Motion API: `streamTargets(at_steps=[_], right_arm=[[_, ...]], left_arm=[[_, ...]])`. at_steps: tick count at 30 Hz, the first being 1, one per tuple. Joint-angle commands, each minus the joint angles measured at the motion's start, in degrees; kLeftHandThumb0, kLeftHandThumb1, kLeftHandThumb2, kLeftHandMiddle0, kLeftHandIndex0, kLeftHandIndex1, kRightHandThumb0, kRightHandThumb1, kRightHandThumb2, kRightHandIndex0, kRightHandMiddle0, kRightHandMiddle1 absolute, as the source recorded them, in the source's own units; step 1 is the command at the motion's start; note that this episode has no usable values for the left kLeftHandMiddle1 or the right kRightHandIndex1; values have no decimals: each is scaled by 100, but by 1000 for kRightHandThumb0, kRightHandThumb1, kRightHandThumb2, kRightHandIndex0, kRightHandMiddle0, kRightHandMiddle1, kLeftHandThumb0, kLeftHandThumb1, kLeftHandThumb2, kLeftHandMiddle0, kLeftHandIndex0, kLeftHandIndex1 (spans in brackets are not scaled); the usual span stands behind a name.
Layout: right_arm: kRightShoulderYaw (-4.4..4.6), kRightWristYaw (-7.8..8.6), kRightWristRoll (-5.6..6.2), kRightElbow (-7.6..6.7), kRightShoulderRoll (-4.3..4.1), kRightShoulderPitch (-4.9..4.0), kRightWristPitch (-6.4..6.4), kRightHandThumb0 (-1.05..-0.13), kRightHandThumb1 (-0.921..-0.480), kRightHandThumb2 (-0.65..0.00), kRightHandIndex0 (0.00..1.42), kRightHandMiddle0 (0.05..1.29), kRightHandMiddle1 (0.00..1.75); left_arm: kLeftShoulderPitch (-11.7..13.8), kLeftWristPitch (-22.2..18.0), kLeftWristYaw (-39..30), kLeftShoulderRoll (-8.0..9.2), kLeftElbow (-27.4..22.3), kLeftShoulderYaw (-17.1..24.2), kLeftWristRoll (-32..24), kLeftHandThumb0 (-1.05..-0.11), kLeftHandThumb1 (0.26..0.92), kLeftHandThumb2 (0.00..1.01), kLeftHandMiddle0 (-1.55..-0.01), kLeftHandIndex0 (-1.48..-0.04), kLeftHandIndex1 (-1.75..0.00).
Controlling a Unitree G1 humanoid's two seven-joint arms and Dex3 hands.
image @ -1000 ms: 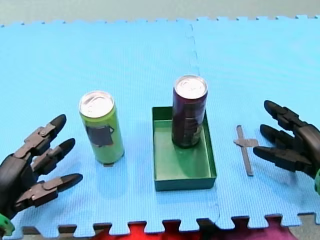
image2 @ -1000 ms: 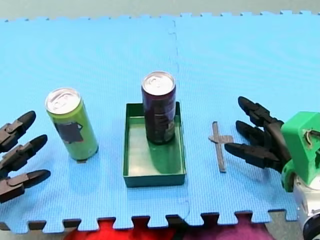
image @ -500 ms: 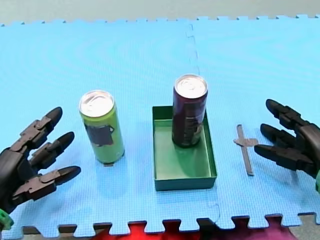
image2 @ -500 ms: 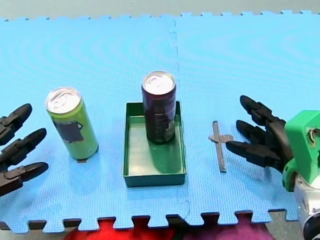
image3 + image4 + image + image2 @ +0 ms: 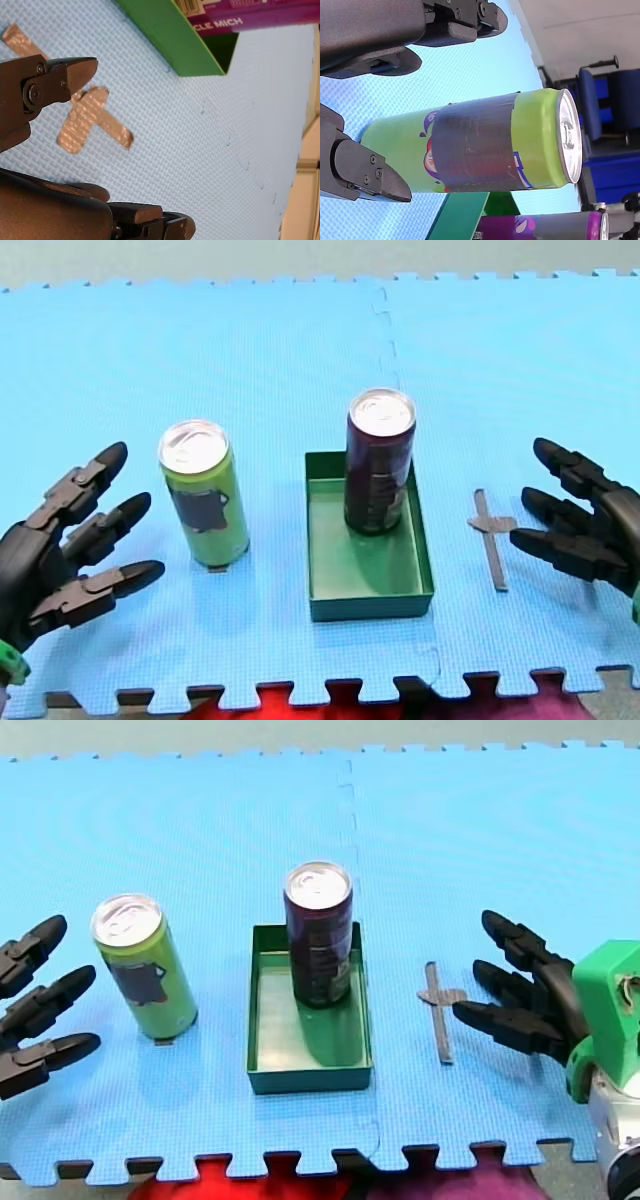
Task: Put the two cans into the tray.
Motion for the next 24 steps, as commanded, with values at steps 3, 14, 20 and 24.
streamTargets(at_steps=[3, 14, 20, 24], right_arm=[[7, -8, -11, 12, -36, 56, 4, -1048, -900, -14, 163, 116, 1], [22, -14, -21, -13, -36, 73, -23, -1048, -920, -16, 160, 118, 2], [24, -9, -20, -19, -41, 76, -23, -1048, -921, -23, 161, 119, 2], [28, -13, -23, -22, -40, 79, -35, -1048, -921, -28, 161, 119, 2]], left_arm=[[-110, -7, 69, 21, 53, -32, 72, -1048, 735, 0, -348, -138, -3], [-461, -63, 354, -79, 144, -250, 404, -1048, 740, 3, -351, -149, -6], [-598, -53, 371, -97, 173, -287, 415, -1048, 749, 6, -347, -153, -7], [-610, -62, 396, -103, 110, -321, 448, -1048, 755, 8, -344, -155, -6]])
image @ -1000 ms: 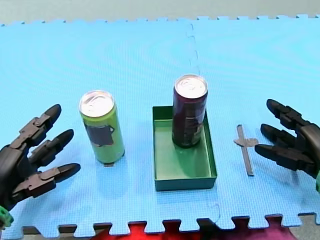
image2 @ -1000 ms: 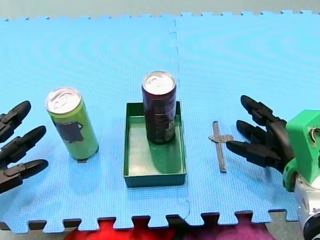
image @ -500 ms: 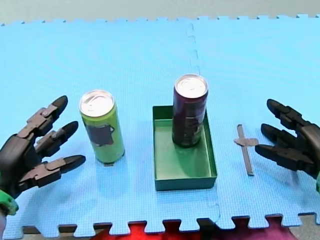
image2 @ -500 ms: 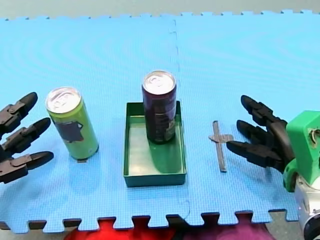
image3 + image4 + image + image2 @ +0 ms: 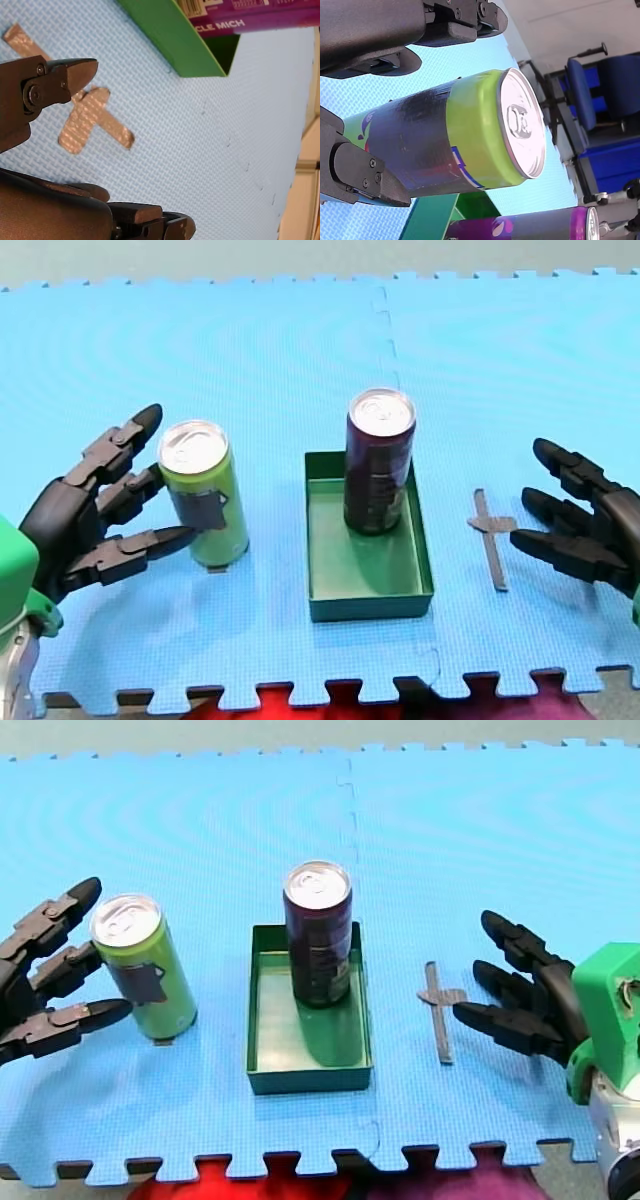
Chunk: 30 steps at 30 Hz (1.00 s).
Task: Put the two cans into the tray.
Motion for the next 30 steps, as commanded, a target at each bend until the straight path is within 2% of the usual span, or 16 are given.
streamTargets(at_steps=[1, 24, 30], right_arm=[[8, -12, -9, 9, -38, 47, 17, -1048, -921, -30, 161, 120, 2], [-17, -2, 22, -38, -47, 46, -40, -1048, -921, -62, 165, 122, 1], [-18, -8, 23, -49, -44, 54, -47, -1048, -921, -69, 168, 123, 1]], left_arm=[[-9, -24, 23, 5, -52, -26, 16, -1048, 757, 8, -343, -156, -6], [-99, -21, -82, -49, 57, -83, -19, -1048, 772, 6, -343, -161, -4], [-147, -14, -91, -82, 228, -96, -5, -1048, 775, 6, -349, -164, -4]])
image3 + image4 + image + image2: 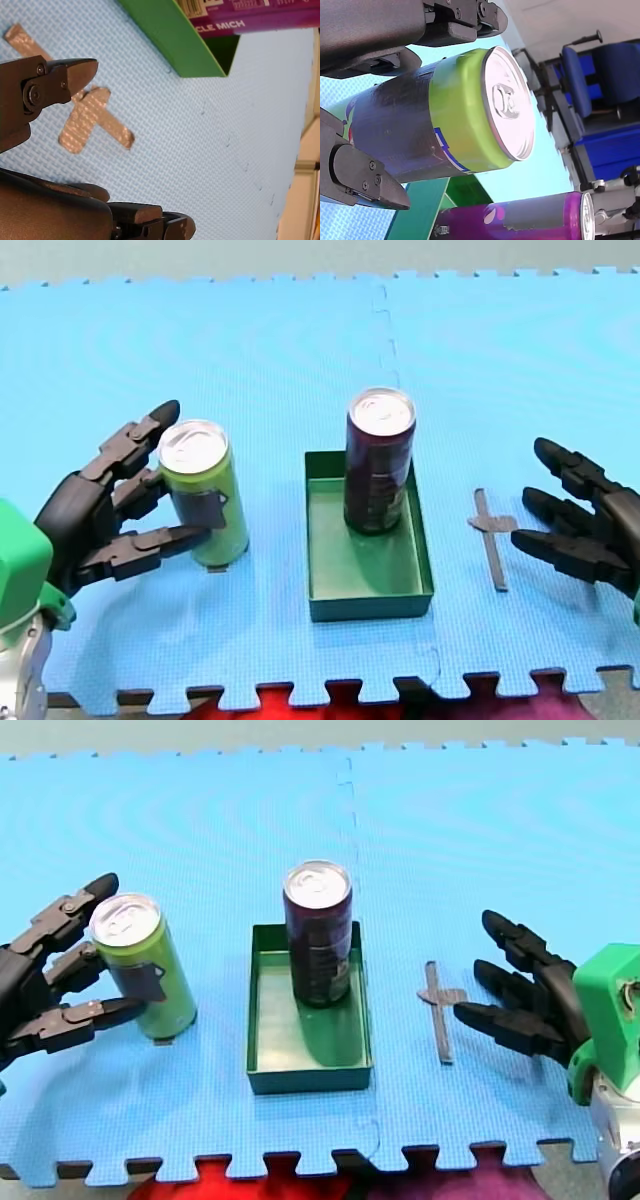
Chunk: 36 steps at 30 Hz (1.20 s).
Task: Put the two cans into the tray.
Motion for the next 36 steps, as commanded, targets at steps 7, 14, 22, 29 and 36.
streamTargets(at_steps=[7, 14, 22, 29, 36], right_arm=[[1, -45, 3, -24, -27, 34, -29, -1048, -921, -76, 171, 124, 2], [-1, -49, 8, -35, -24, 7, -13, -1048, -921, -80, 173, 124, 1], [1, -62, 12, -53, -10, -10, -21, -1048, -921, -84, 176, 127, 2], [2, -64, 15, -77, 3, 5, -39, -1048, -921, -86, 178, 130, 3], [12, -69, 10, -102, 16, 26, -56, -1048, -921, -88, 179, 132, 3]], left_arm=[[-112, 19, -88, 7, 163, 2, -27, -1048, 780, 6, -354, -166, -4], [-125, 38, -86, 4, 145, -10, -6, -1048, 786, 7, -358, -171, -5], [-190, 53, -146, 47, 232, -42, 20, -1048, 794, 8, -351, -171, -3], [-380, -76, -220, 76, 610, -19, 27, -1048, 805, 11, -342, -167, -1], [-435, -88, -253, 58, 615, -31, 32, -1048, 814, 11, -340, -168, -1]])
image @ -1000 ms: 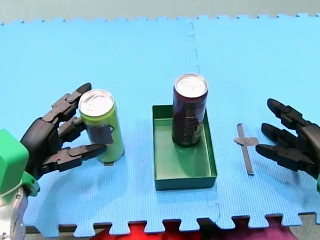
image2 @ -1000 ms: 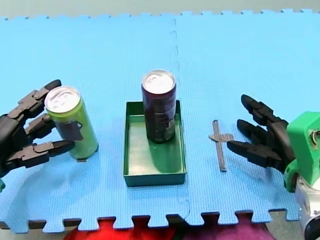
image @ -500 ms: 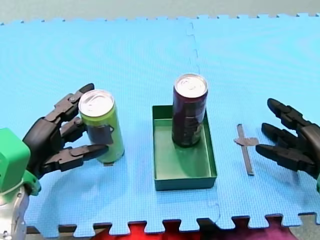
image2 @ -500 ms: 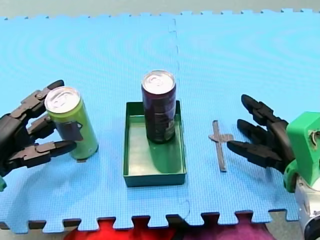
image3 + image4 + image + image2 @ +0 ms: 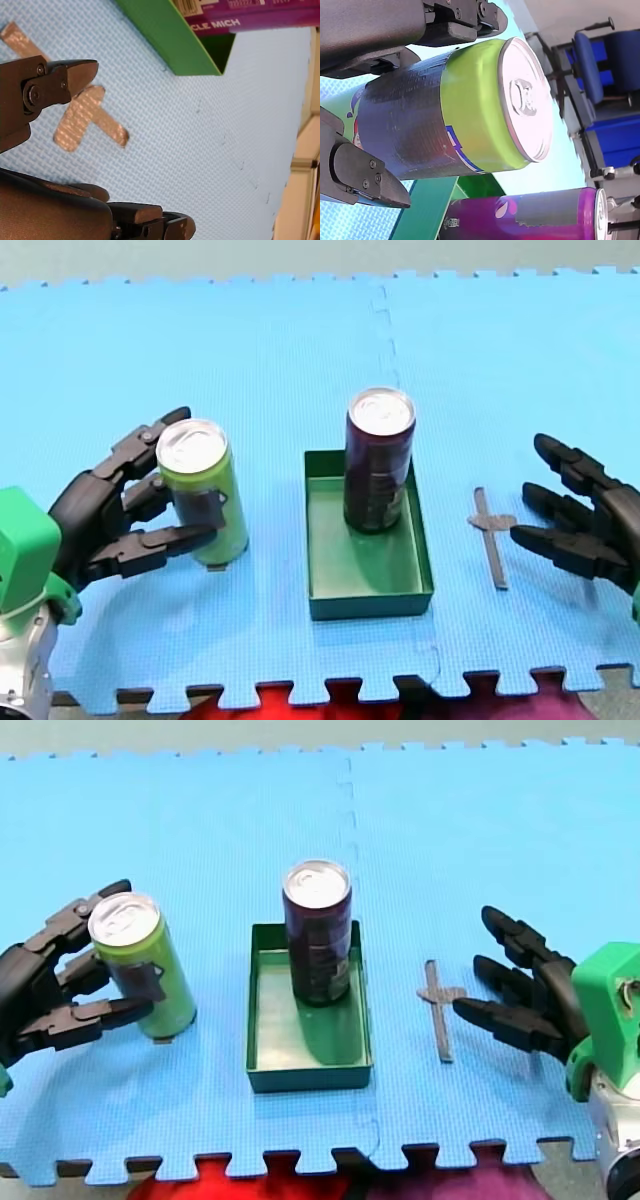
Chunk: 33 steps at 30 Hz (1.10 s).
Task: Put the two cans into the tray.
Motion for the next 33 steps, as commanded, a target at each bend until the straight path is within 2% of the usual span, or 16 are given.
streamTargets(at_steps=[1, 14, 33], right_arm=[[5, -15, 11, -19, -15, 17, -31, -1048, -921, -88, 180, 132, 3], [-5, 18, 21, -9, -37, 49, -62, -1048, -921, -89, 181, 137, 3], [-25, -67, 15, 34, -75, 24, -49, -1048, -921, -95, 191, 147, 6]], left_arm=[[-35, -16, 32, 14, -35, -21, 43, -1048, 815, 12, -340, -168, -1], [-147, -54, 181, -20, 81, -129, 237, -1048, 839, 15, -333, -171, -2], [-220, -170, 46, -19, 295, -105, 200, -1048, 858, 12, -301, -175, -2]])
